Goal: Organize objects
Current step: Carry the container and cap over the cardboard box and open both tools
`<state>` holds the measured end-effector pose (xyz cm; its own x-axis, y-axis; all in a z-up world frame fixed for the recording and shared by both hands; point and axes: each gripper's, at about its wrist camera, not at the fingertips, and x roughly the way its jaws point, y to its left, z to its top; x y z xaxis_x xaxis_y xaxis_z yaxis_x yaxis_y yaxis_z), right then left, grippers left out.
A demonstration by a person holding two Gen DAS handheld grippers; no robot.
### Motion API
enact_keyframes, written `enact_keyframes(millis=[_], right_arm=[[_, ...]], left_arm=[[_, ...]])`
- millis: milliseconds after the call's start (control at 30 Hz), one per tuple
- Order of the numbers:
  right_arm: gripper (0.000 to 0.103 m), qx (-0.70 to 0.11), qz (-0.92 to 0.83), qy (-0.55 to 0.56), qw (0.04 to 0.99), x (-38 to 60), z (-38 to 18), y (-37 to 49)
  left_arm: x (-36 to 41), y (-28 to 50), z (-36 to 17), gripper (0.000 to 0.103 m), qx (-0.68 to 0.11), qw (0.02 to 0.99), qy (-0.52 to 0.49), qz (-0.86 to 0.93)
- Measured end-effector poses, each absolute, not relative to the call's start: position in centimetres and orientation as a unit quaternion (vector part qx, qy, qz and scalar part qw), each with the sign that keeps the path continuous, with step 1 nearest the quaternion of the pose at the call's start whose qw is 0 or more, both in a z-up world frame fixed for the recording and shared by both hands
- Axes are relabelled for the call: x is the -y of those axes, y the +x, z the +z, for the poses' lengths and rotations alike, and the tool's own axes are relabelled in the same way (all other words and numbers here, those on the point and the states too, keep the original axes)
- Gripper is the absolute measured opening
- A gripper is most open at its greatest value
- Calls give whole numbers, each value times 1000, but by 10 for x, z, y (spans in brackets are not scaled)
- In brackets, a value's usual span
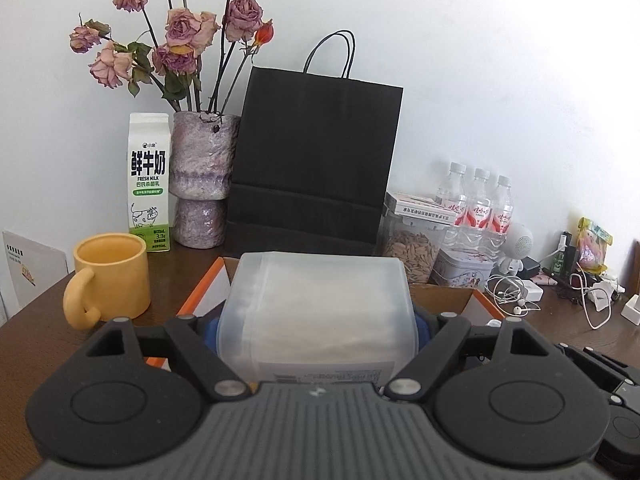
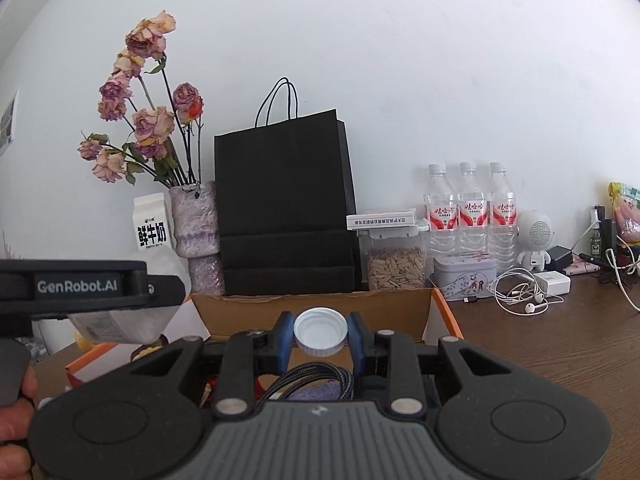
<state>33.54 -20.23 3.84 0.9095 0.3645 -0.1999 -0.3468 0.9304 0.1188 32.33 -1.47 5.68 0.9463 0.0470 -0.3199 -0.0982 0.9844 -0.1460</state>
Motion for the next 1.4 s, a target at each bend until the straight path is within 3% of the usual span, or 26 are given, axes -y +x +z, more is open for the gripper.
enact_keyframes(millis=[667,733,800,867,900,1067,1400], right_arm=[[28,-130,197,15,972,187,26,373],[29,-133,189,9,973,186,24,371],[45,-135,174,0,975,185,23,369],[81,-137,169,3,976,187,22,368],[86,-134,166,6,977,188,22,367],[99,-122,165,9,979,190,23,363],[103,-114,163,4,980,188,23,358]], left_arm=[[12,359,40,84,-177,980,-76,45],[12,356,38,89,-172,981,-76,47],[12,351,39,103,-158,983,-79,50],[12,347,40,103,-144,985,-83,50],[12,346,40,103,-141,985,-83,49],[10,346,37,103,-143,984,-86,57],[9,340,32,103,-137,985,-79,64]])
